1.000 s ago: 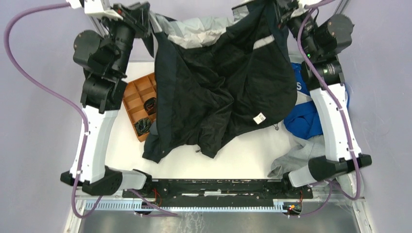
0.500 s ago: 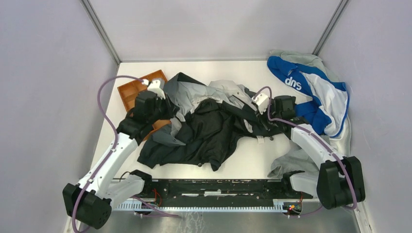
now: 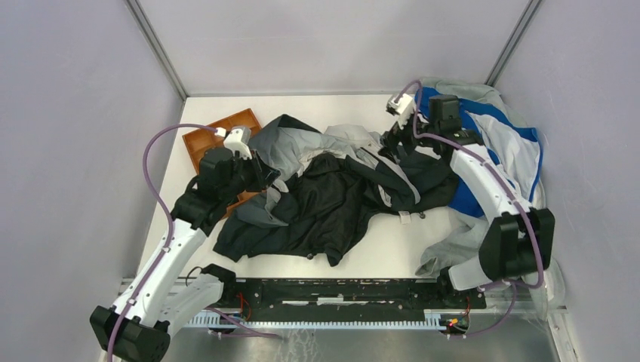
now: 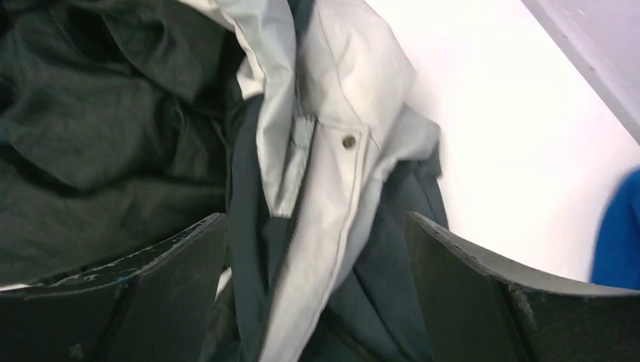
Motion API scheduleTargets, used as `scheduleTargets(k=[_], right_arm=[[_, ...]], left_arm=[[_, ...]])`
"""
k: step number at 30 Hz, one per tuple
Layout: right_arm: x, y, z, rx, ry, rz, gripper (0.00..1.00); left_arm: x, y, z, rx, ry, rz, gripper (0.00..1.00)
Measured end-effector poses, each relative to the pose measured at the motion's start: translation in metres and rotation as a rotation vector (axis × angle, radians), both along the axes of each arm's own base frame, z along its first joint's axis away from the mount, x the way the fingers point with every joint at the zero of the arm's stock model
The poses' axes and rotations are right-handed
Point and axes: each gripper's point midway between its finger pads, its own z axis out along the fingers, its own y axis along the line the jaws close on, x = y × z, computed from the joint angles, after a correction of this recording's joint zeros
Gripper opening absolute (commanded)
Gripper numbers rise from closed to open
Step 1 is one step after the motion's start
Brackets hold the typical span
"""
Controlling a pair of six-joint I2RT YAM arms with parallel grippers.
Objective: Zip up the jacket
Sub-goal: Flatten out the jacket at the center of the board.
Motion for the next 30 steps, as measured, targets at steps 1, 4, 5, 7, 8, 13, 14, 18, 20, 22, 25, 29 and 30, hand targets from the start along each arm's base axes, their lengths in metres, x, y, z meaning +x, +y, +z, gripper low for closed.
scheduleTargets(k=[1, 4, 5, 7, 8, 13, 14, 18, 20, 22, 25, 29, 30], right_arm=[[0.006, 0.009, 0.002, 0.018, 0.011, 0.019, 0.9], [0.016, 0.03, -0.012, 0.025, 0.066, 0.058, 0.82], [0.017, 0.038, -0.024, 0.012, 0.102, 0.069, 0.79], [0.02, 0.046, -0.043, -0.014, 0.152, 0.072, 0.74], [0.021, 0.049, -0.052, -0.03, 0.176, 0.072, 0.73], [0.031, 0.046, -0.081, -0.112, 0.237, 0.034, 0.65], [0.033, 0.044, -0.083, -0.123, 0.239, 0.026, 0.62], [0.04, 0.04, -0.09, -0.164, 0.245, 0.005, 0.45], [0.039, 0.038, -0.096, -0.18, 0.254, 0.006, 0.31], [0.036, 0.039, -0.099, -0.189, 0.268, 0.01, 0.21], [0.033, 0.043, -0.1, -0.19, 0.275, 0.023, 0.05], [0.032, 0.048, -0.091, -0.173, 0.276, 0.042, 0.0], [0.034, 0.05, -0.086, -0.165, 0.269, 0.045, 0.0]], left_arm=[[0.0, 0.0, 0.001, -0.001, -0.002, 0.0, 0.02], [-0.001, 0.0, 0.005, -0.005, -0.013, -0.001, 0.02], [-0.001, 0.0, 0.008, -0.007, -0.018, -0.001, 0.02], [-0.001, 0.0, 0.011, -0.01, -0.025, -0.001, 0.02], [-0.001, 0.0, 0.012, -0.011, -0.028, -0.001, 0.02], [-0.003, 0.001, 0.014, -0.011, -0.028, -0.001, 0.02], [-0.003, 0.001, 0.014, -0.011, -0.028, -0.001, 0.02], [-0.004, 0.001, 0.014, -0.012, -0.029, -0.001, 0.02], [-0.004, 0.001, 0.014, -0.012, -0.029, -0.001, 0.02], [-0.004, 0.001, 0.015, -0.011, -0.027, -0.001, 0.02], [-0.004, 0.001, 0.02, -0.013, -0.031, -0.001, 0.02], [-0.001, 0.0, 0.035, -0.019, -0.052, 0.0, 0.02], [0.001, 0.0, 0.04, -0.021, -0.058, 0.001, 0.02]])
